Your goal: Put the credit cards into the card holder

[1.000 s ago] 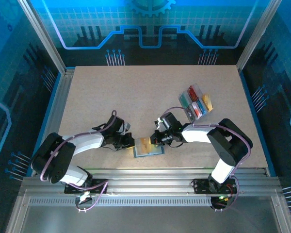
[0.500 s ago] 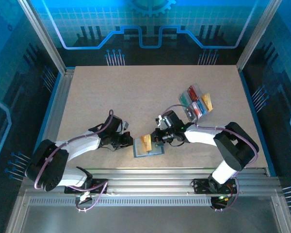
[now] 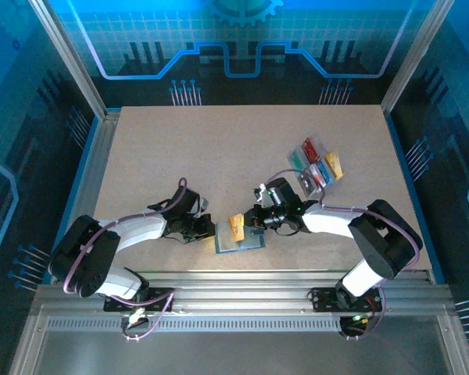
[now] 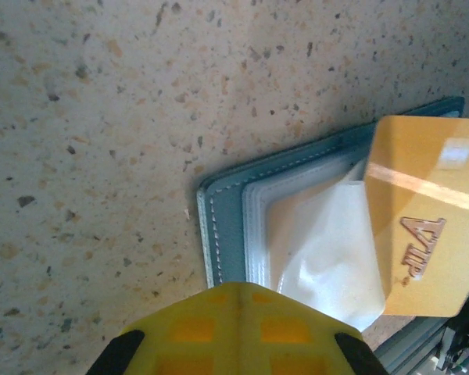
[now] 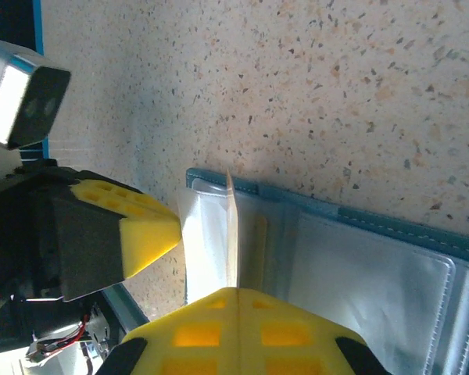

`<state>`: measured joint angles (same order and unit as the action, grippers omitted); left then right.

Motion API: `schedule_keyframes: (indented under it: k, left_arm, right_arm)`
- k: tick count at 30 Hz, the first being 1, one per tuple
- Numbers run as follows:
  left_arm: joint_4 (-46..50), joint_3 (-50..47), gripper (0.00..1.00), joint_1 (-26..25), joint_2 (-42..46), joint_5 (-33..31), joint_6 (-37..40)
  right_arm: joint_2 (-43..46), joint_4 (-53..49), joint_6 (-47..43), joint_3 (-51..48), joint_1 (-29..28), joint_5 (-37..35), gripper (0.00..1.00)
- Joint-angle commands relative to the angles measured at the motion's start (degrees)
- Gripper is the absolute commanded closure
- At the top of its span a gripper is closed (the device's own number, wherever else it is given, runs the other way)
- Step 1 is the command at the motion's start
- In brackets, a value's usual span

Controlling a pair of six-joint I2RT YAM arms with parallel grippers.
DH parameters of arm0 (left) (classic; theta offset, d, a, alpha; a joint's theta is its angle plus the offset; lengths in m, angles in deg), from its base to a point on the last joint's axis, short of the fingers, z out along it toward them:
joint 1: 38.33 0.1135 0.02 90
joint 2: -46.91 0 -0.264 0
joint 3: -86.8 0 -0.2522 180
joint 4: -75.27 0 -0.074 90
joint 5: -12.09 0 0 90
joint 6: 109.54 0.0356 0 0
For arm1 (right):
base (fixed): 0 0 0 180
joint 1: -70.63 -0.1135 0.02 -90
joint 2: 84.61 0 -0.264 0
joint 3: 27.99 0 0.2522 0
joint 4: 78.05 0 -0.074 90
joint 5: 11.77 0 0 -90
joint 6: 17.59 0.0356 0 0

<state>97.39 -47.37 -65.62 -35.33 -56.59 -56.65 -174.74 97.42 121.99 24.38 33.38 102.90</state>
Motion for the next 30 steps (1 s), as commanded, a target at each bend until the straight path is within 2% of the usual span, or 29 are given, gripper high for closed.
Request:
schedule_keyframes:
  k: [1,12,30]
  left_arm:
    - [-1.3,-1.0,1.0,-0.3,-1.3,1.2,0.4]
    - [-2.1,-1.2,1.0,-0.3,-2.1,1.2,0.0]
    - [-2.6,-1.4,1.0,-0.3,-2.6,1.4,-0.1]
  right_arm:
    - [2.0,3.7,2.5,-1.8,0.8,2.2,1.0]
    - [3.3,11.7,6.7,-5.9,1.1,2.9,1.0]
    - [3.6,13.5,7.5,-5.3,-0.4,2.9,1.0]
